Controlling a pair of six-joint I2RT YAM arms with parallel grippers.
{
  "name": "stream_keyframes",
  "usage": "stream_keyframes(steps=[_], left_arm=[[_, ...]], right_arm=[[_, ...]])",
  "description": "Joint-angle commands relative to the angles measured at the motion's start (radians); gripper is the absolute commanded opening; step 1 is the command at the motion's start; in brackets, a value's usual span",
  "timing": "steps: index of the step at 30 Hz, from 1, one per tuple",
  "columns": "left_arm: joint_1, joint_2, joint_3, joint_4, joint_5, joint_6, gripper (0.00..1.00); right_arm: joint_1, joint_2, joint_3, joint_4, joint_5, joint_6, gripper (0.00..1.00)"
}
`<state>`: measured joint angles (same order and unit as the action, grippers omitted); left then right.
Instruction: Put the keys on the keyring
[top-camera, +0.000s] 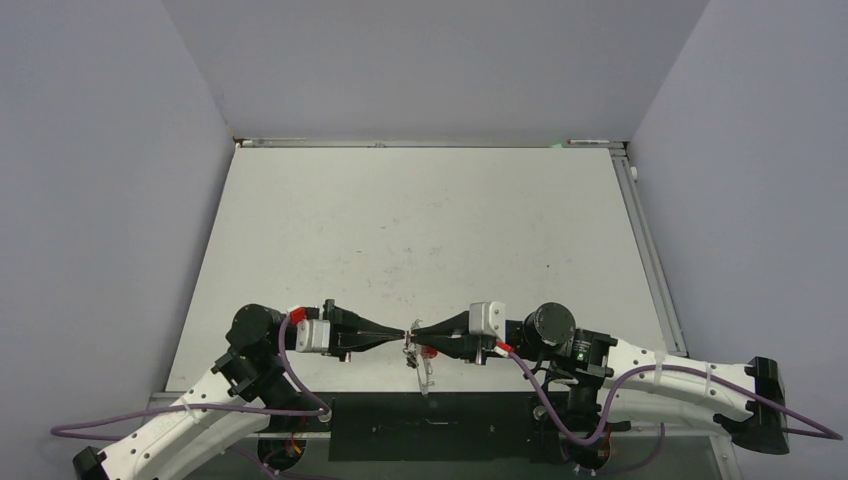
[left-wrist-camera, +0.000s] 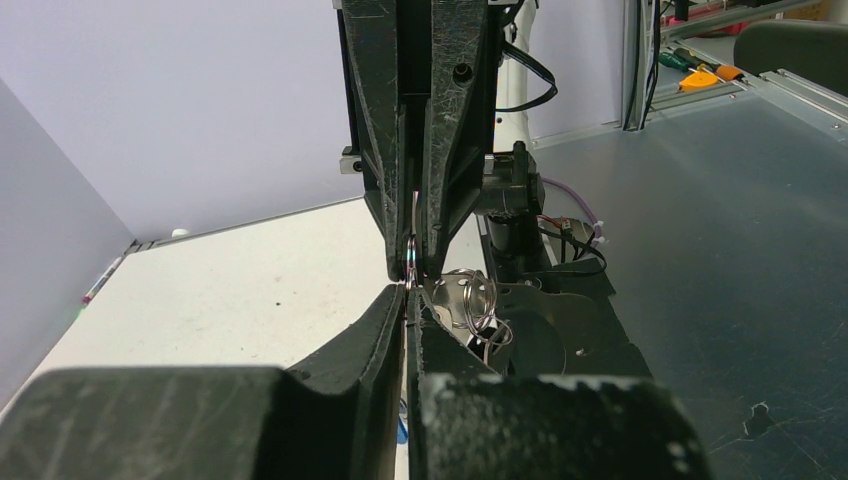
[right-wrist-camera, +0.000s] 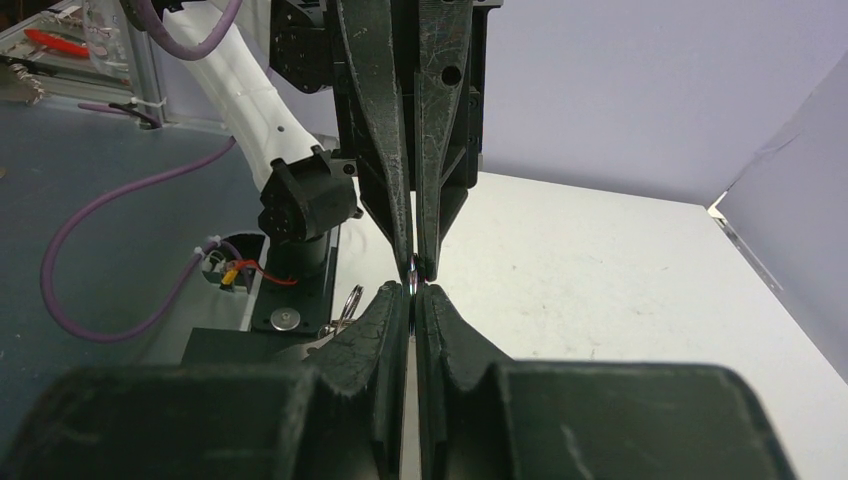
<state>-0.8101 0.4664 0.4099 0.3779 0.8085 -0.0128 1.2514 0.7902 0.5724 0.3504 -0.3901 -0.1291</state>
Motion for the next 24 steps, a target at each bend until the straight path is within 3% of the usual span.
stream_keyframes(steps=[1, 20, 21, 24], left_arm=[[-0.008, -0.007, 0.044, 0.005, -0.003, 0.008, 0.00], [-0.009, -0.016, 0.043, -0.003, -0.028, 0.008, 0.00], [-0.008, -0.020, 0.042, -0.001, -0.033, 0.008, 0.02], [-0.007, -0.039, 0.033, 0.012, -0.051, 0.008, 0.33]], right_arm=[[0.001, -0.001, 0.041, 0.078, -0.011, 0.009, 0.05], [0.002, -0.075, 0.007, 0.087, 0.030, 0.014, 0.05], [0.002, -0.073, 0.008, 0.088, 0.030, 0.014, 0.05], [0.001, -0.072, 0.008, 0.087, 0.030, 0.013, 0.05]])
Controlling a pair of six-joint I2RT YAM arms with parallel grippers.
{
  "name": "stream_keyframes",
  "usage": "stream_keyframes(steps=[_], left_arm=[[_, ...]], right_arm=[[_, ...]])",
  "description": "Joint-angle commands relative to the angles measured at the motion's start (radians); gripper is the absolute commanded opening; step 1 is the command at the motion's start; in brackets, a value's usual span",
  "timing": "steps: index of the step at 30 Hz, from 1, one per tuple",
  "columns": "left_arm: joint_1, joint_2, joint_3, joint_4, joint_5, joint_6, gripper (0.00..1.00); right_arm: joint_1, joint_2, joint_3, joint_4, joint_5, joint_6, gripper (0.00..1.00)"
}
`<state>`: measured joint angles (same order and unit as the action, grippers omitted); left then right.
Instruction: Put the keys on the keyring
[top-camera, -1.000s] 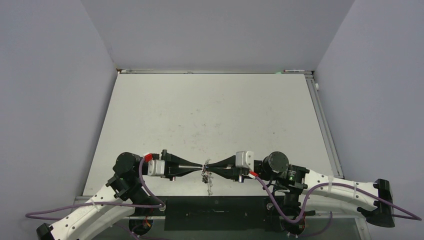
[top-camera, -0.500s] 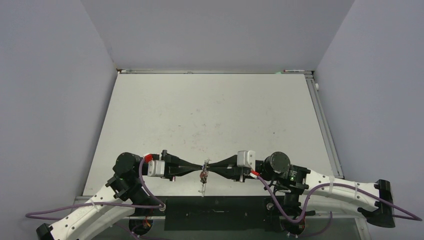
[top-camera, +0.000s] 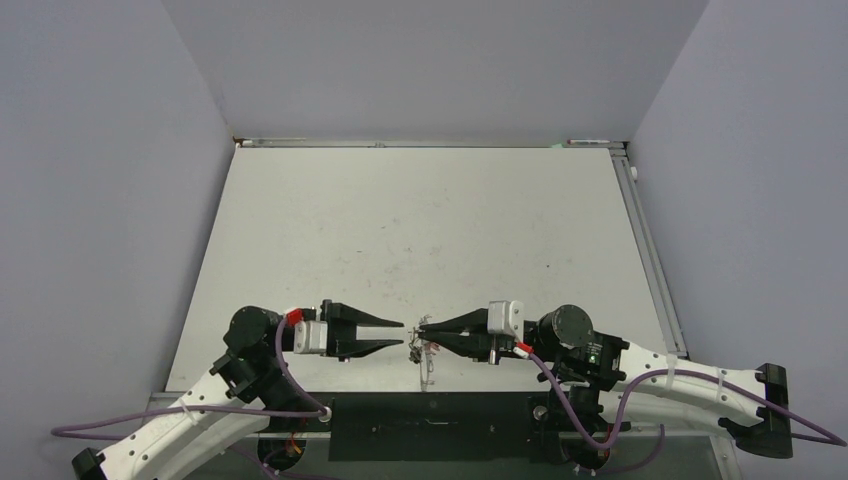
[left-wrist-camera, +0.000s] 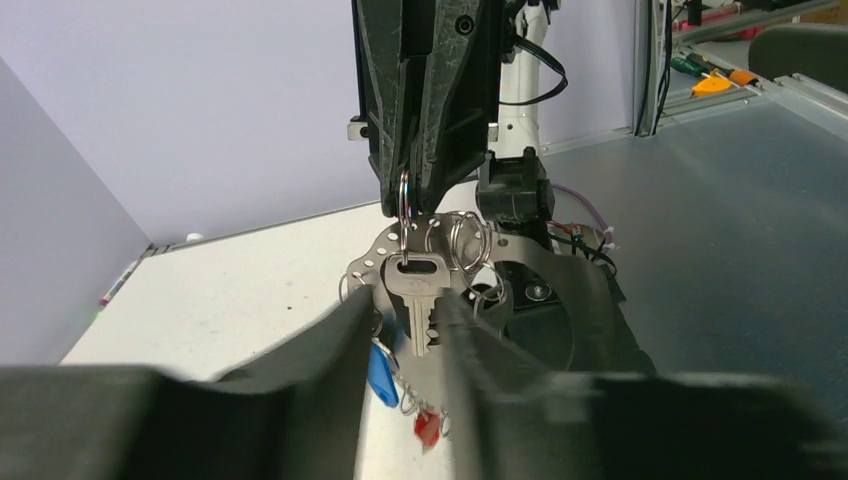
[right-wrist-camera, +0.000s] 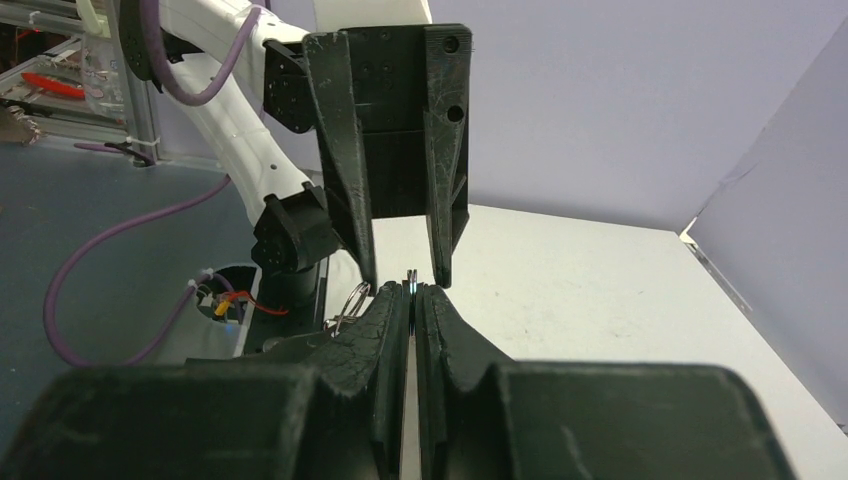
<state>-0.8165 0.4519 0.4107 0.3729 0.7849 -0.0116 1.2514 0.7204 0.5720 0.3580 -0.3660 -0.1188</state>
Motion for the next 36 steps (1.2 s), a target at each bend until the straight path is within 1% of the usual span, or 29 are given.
stream_keyframes(steps=[1, 2, 3, 6, 10, 12, 15, 18, 20, 24, 28, 30, 36], left_arm=[[-0.001, -0.031, 0.029, 0.024, -0.031, 0.006, 0.40], [0.000, -0.039, 0.026, 0.030, -0.038, 0.007, 0.44], [0.001, -0.044, 0.023, 0.035, -0.044, 0.007, 0.47], [0.002, -0.057, 0.018, 0.044, -0.053, 0.006, 0.49], [0.009, -0.078, 0.015, 0.052, -0.065, 0.007, 0.48], [0.012, -0.097, 0.012, 0.056, -0.090, 0.034, 0.45], [0.018, -0.129, 0.002, 0.063, -0.142, 0.041, 0.42], [0.022, -0.137, -0.003, 0.064, -0.158, 0.048, 0.43], [0.022, -0.124, -0.004, 0.064, -0.139, 0.051, 0.46], [0.022, -0.074, 0.010, 0.055, -0.074, 0.045, 0.47], [0.023, -0.035, 0.010, 0.088, -0.017, 0.018, 0.47], [0.022, -0.025, 0.008, 0.100, 0.005, -0.020, 0.47], [0.022, -0.027, 0.005, 0.095, -0.005, -0.015, 0.47]], right_arm=[[0.001, -0.003, 0.008, 0.079, 0.006, 0.003, 0.05], [0.002, -0.003, 0.008, 0.082, 0.006, 0.003, 0.05], [0.002, -0.002, 0.006, 0.085, 0.006, 0.003, 0.05], [0.002, 0.007, 0.004, 0.105, 0.008, 0.005, 0.05], [0.002, 0.032, 0.009, 0.122, -0.003, 0.010, 0.05], [0.001, 0.043, 0.018, 0.111, -0.016, 0.007, 0.05], [0.001, 0.056, 0.029, 0.098, -0.049, 0.006, 0.05], [0.002, 0.075, 0.044, 0.086, -0.059, -0.003, 0.05], [0.001, 0.087, 0.050, 0.095, -0.060, -0.005, 0.05], [0.001, 0.095, 0.051, 0.135, -0.068, 0.000, 0.05], [0.000, 0.097, 0.032, 0.191, -0.073, 0.015, 0.05], [-0.001, 0.097, 0.029, 0.201, -0.072, 0.018, 0.05], [0.000, 0.096, 0.030, 0.210, -0.071, 0.019, 0.05]])
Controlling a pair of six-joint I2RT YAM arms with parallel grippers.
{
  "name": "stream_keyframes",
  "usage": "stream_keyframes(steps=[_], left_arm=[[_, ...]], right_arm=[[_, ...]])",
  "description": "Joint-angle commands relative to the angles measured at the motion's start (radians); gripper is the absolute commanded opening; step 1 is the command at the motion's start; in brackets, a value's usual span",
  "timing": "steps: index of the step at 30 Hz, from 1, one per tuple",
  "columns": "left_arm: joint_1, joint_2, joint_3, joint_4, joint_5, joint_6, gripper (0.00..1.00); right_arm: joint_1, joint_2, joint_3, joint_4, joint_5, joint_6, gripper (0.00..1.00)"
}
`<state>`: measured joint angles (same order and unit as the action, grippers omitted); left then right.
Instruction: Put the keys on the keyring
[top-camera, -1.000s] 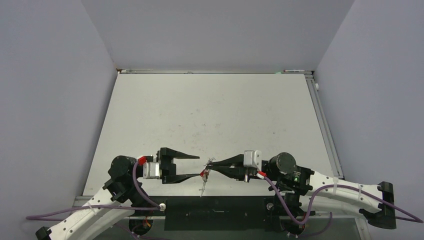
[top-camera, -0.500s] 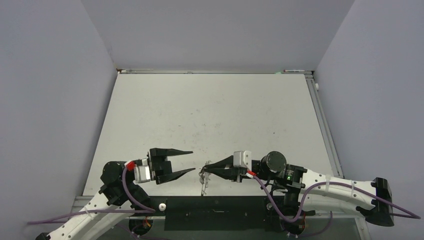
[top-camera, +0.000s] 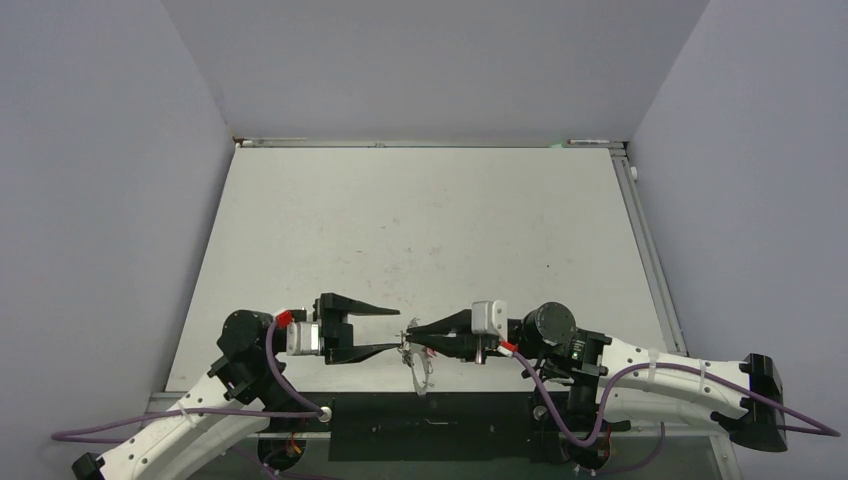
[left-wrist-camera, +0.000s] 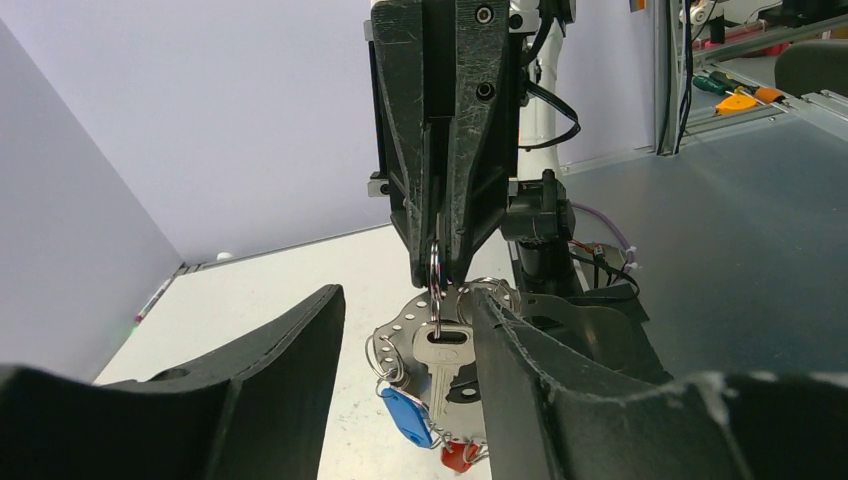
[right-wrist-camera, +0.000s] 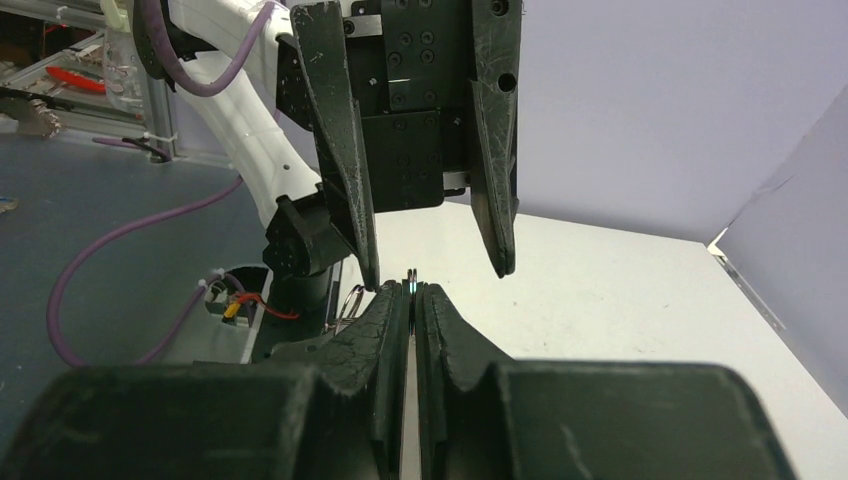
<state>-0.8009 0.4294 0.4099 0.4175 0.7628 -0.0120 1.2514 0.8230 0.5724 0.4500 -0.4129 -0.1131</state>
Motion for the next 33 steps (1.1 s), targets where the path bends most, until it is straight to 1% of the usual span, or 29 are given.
stream_keyframes(steps=[1, 8, 17, 29, 33], left_arm=[[0.007, -0.005, 0.006, 0.050, 0.017, -0.013, 0.46], [0.006, -0.005, 0.009, 0.034, 0.001, 0.001, 0.42], [0.006, 0.009, 0.013, 0.030, 0.012, -0.001, 0.28], [0.006, 0.017, 0.012, 0.030, 0.021, -0.002, 0.29], [0.006, 0.019, 0.012, 0.030, 0.022, -0.002, 0.25]], right_arm=[[0.000, -0.006, 0.030, 0.121, -0.025, 0.015, 0.05], [-0.002, 0.018, 0.037, 0.132, -0.042, 0.022, 0.05], [0.000, 0.021, 0.033, 0.156, -0.046, 0.028, 0.05], [-0.001, 0.011, 0.009, 0.207, -0.020, 0.041, 0.05], [-0.002, 0.013, 0.005, 0.213, -0.021, 0.044, 0.05]])
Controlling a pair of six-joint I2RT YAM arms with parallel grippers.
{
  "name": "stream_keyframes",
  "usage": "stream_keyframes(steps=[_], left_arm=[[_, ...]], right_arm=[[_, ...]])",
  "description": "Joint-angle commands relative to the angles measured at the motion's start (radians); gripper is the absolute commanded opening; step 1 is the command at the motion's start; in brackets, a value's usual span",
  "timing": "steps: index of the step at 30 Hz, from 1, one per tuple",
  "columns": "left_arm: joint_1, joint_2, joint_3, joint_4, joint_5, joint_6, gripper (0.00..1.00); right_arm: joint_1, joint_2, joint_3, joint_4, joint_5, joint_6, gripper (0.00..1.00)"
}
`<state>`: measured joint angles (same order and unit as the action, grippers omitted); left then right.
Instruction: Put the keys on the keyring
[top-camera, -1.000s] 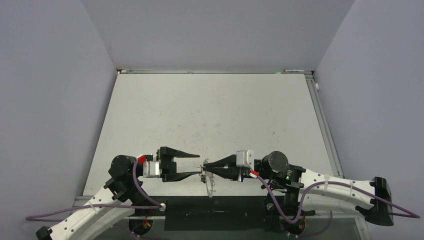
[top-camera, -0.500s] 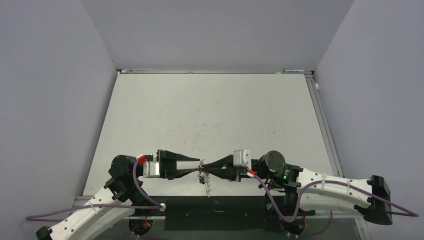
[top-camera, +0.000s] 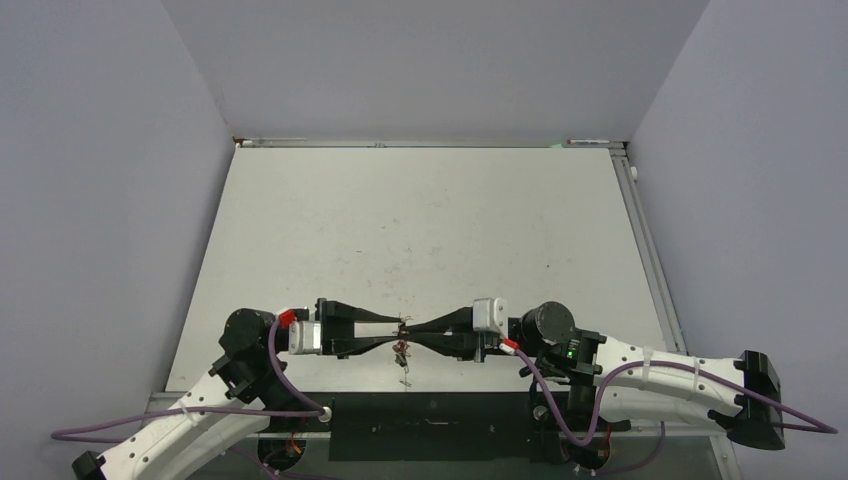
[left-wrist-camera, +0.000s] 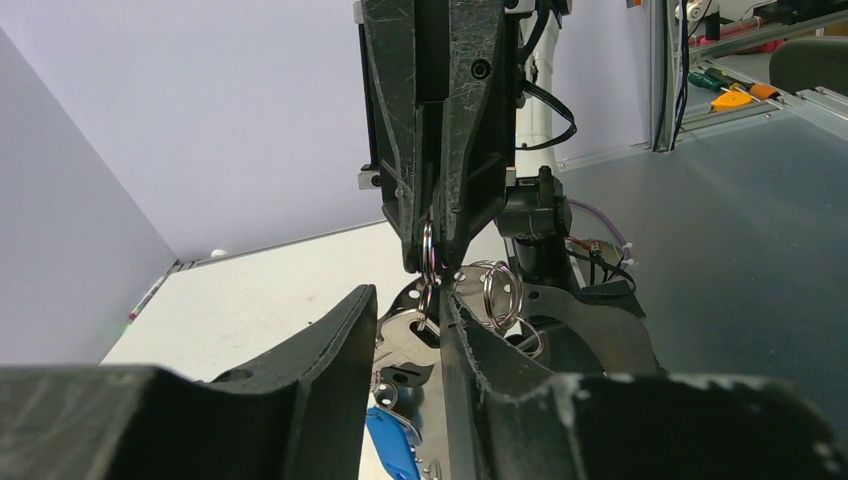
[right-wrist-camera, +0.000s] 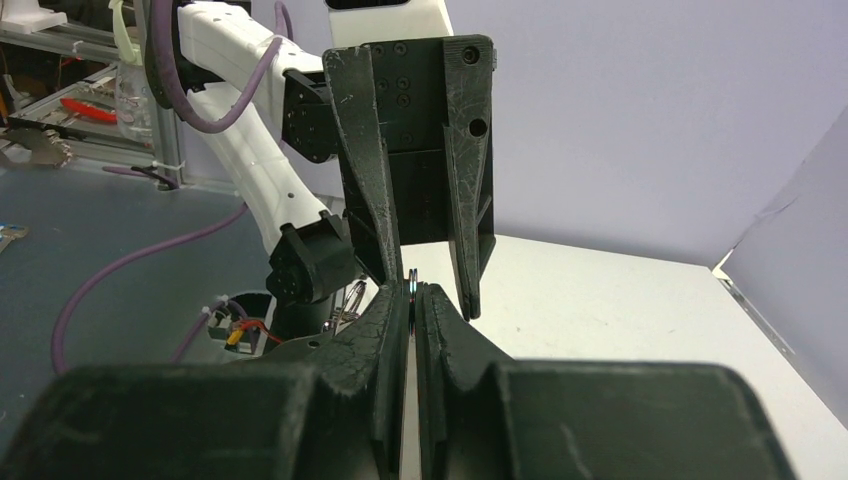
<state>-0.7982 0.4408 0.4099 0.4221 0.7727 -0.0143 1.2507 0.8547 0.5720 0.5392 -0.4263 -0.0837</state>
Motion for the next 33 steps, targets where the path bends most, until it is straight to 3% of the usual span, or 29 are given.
stream_keyframes(steps=[1, 9, 33], left_arm=[[0.004, 0.007, 0.012, 0.026, 0.010, 0.000, 0.24], [0.004, 0.007, 0.012, 0.028, 0.002, -0.002, 0.18], [0.003, 0.012, 0.012, 0.029, 0.016, -0.013, 0.17]], right_arm=[[-0.001, -0.017, 0.005, 0.125, -0.009, 0.014, 0.05], [-0.001, -0.010, 0.006, 0.120, -0.010, 0.014, 0.05], [-0.001, 0.030, 0.015, 0.136, -0.014, 0.017, 0.05]])
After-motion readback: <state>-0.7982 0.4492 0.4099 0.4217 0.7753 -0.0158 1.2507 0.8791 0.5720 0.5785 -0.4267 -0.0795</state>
